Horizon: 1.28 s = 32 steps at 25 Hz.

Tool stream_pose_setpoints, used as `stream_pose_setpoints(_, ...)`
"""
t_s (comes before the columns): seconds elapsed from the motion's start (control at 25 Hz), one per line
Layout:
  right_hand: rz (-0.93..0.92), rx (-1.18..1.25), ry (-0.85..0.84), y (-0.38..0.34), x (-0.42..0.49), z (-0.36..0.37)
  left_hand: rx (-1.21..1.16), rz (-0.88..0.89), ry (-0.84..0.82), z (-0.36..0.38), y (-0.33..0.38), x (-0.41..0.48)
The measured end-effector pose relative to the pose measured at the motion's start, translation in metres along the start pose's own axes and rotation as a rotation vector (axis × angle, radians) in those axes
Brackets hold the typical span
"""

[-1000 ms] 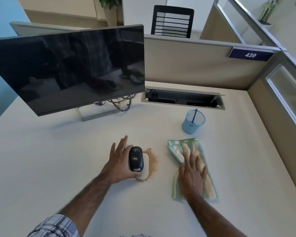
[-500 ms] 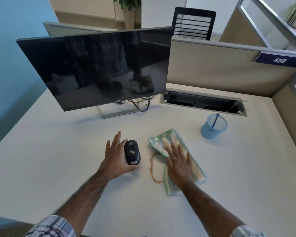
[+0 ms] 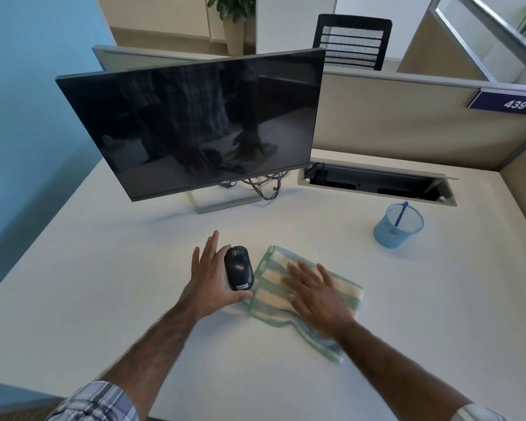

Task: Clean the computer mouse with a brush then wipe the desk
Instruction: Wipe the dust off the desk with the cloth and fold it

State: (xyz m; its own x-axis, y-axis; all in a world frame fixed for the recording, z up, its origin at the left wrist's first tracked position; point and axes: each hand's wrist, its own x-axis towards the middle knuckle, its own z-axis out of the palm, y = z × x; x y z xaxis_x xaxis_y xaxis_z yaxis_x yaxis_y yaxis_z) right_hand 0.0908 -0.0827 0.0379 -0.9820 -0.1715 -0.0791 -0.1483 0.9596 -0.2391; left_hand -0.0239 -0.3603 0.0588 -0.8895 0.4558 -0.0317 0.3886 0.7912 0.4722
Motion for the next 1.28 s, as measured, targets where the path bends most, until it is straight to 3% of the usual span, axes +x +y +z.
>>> stream_pose_setpoints(0.08, 0.230, 0.061, 0.035, -0.016, 0.005, 0.005, 0.014, 0.009, 0.008, -0.001, -0.004, 0.002)
stream_pose_setpoints(0.16, 0.333, 0.038, -0.016, -0.028, 0.008, 0.017, 0.028, 0.018, 0.006, -0.001, -0.007, 0.003)
stream_pose_setpoints(0.84, 0.001, -0.098, -0.034, -0.031, -0.027, 0.029, 0.117, 0.152, -0.033, 0.014, 0.050, 0.083)
stream_pose_setpoints(1.28, -0.019, -0.080, -0.055, -0.032, -0.045, 0.032, 0.157, 0.262, -0.220, 0.067, 0.089, 0.098)
